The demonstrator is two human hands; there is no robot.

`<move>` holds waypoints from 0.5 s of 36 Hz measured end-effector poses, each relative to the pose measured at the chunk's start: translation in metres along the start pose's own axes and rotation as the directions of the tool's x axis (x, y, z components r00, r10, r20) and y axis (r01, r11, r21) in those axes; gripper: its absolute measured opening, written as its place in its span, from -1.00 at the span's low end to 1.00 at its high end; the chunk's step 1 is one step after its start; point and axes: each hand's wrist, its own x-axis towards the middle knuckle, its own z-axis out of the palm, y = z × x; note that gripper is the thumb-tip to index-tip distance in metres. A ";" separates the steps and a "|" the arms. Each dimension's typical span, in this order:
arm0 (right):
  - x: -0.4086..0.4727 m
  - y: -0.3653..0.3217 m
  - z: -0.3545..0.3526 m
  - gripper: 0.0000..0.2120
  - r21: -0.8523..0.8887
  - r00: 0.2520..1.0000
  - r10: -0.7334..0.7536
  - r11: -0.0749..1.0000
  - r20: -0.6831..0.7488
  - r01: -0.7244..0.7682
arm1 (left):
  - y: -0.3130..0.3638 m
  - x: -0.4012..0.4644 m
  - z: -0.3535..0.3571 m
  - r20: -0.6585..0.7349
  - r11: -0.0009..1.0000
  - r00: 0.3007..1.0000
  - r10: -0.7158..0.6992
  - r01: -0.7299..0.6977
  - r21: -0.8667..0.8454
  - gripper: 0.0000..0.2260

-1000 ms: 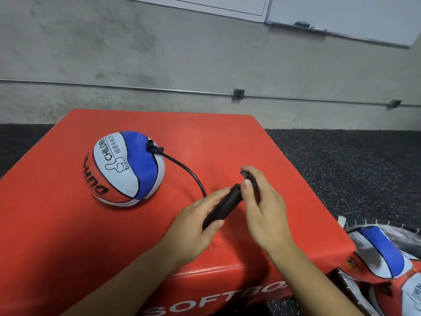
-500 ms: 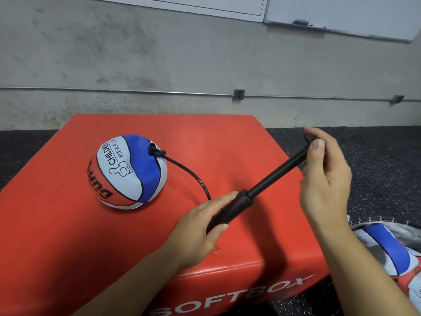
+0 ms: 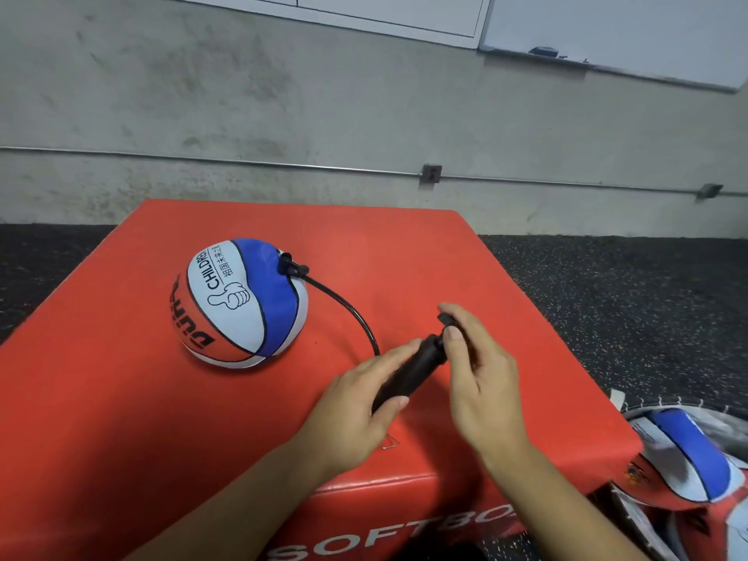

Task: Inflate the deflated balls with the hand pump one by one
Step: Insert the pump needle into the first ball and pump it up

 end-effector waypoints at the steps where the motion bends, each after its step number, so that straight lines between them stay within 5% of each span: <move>1: -0.001 0.001 -0.001 -0.64 -0.004 1.000 0.006 1.000 0.002 -0.006 | 0.000 0.001 0.000 0.001 1.000 1.000 0.002 -0.002 0.008 -0.33; 10: 0.004 -0.003 -0.012 -0.61 -0.071 1.000 -0.006 0.997 0.018 0.008 | 0.005 0.003 -0.002 0.018 0.999 1.000 0.012 -0.013 0.030 -0.33; 18: 0.046 0.002 -0.053 -0.64 0.138 0.971 0.071 0.990 -0.230 -0.040 | 0.009 0.004 -0.001 0.056 0.996 0.998 0.001 -0.006 0.085 -0.34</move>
